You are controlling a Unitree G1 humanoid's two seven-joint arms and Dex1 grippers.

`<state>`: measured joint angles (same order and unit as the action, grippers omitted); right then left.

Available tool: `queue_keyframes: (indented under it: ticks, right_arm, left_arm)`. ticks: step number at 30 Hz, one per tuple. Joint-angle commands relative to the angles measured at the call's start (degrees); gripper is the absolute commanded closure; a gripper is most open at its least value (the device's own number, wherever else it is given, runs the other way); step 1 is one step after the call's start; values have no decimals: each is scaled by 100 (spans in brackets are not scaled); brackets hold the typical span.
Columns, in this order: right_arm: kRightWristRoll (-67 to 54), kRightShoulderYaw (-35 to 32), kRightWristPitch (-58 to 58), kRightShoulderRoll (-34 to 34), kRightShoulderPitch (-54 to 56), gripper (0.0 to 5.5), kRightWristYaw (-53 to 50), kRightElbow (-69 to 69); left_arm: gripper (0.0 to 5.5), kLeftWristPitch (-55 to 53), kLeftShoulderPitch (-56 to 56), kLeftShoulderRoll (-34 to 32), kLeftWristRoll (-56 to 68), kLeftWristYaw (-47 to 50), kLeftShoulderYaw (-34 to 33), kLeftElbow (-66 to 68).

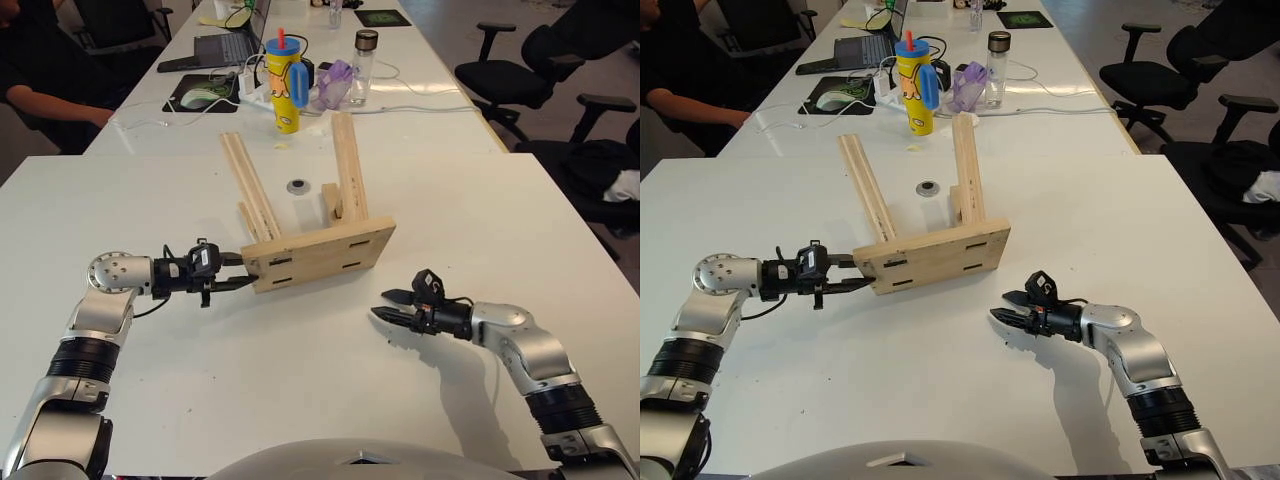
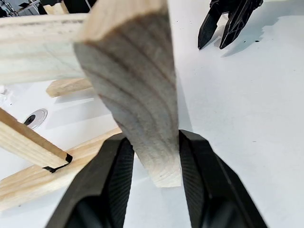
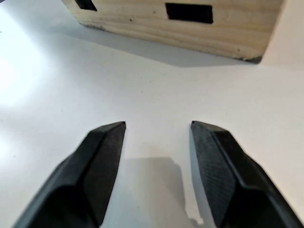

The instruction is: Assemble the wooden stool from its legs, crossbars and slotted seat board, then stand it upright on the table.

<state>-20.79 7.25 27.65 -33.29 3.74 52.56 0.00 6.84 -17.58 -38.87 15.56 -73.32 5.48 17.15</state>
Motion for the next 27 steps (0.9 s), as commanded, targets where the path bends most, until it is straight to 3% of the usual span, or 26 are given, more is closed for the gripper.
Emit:
queue_keyframes:
  ticks: [1, 8, 11, 14, 20, 23, 27]
  right_arm:
    - [77, 44, 100, 71, -42, 292, -58, 159]
    - [68, 76, 144, 223, -133, 292, -184, 73]
    - [79, 57, 145, 271, -152, 292, -251, 76]
    - [50, 55, 183, 339, -163, 292, -309, 29]
    - [30, 62, 165, 557, -228, 292, -474, 15]
    - [51, 98, 136, 669, -232, 292, -549, 51]
    - [84, 148, 114, 764, -163, 292, -578, 93]
  left_arm:
    - [418, -2124, -36, 289, 1586, 317, -532, -922]
    - [418, -4878, -299, 1066, 4481, 2523, -2198, -1406]
    - [418, -5145, -564, 1549, 6055, 4374, -3160, -1117]
    - [418, -4911, -458, 1824, 6731, 5715, -3728, -1095]
    - [418, -3855, -803, 2042, 6067, 7681, -4252, -261]
    - [418, -3457, -1129, 2035, 5720, 8050, -4272, 283]
    - [418, -3037, -1488, 1831, 5245, 7805, -4190, 913]
